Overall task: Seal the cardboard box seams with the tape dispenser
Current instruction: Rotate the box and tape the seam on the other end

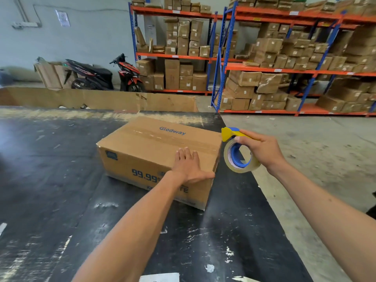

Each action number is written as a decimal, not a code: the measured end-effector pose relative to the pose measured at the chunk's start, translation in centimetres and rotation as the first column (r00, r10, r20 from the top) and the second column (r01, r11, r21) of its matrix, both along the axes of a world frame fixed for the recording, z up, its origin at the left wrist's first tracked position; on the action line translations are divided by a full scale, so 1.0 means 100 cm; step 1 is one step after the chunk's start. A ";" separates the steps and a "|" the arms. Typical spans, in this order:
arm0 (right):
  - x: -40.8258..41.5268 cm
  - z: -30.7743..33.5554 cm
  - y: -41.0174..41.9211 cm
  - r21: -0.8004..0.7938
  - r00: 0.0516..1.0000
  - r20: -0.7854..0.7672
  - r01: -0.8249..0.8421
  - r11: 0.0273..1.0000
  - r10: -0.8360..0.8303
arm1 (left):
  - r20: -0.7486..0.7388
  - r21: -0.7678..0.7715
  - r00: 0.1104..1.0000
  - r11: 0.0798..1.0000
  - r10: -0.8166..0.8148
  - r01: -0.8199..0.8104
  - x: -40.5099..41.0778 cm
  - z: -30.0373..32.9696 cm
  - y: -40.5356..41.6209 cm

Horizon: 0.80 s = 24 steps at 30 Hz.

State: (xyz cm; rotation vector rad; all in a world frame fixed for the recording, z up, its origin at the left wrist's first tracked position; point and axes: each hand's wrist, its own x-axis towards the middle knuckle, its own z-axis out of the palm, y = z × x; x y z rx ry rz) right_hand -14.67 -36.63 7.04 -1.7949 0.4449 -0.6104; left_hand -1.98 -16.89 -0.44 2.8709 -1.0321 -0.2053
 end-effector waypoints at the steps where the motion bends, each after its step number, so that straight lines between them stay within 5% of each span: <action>1: 0.002 -0.001 0.002 -0.002 1.000 -0.003 -0.015 1.000 0.015 | -0.020 0.020 0.998 0.998 -0.063 0.063 0.007 0.002 0.012; 7: 0.011 -0.008 0.017 -0.032 0.985 -0.061 -0.166 0.986 0.164 | -0.146 0.153 0.951 0.944 -0.272 0.293 0.036 0.036 0.070; 10: 0.015 -0.009 0.025 -0.059 0.973 -0.094 -0.218 0.974 0.212 | -0.127 0.208 0.976 0.958 -0.176 0.199 0.026 0.039 0.069; 15: 0.018 -0.013 0.029 -0.059 0.971 -0.091 -0.225 0.973 0.219 | 0.084 0.086 0.994 0.994 0.067 -0.074 -0.009 0.002 0.036; 18: 0.014 -0.010 0.030 -0.057 0.971 -0.089 -0.227 0.972 0.222 | 0.148 0.104 0.989 0.995 -0.008 -0.007 -0.004 -0.005 0.039; 24: 0.005 -0.014 0.029 -0.083 0.965 -0.094 -0.253 0.964 0.245 | 0.007 0.079 0.969 0.966 -0.249 0.247 0.022 0.012 0.087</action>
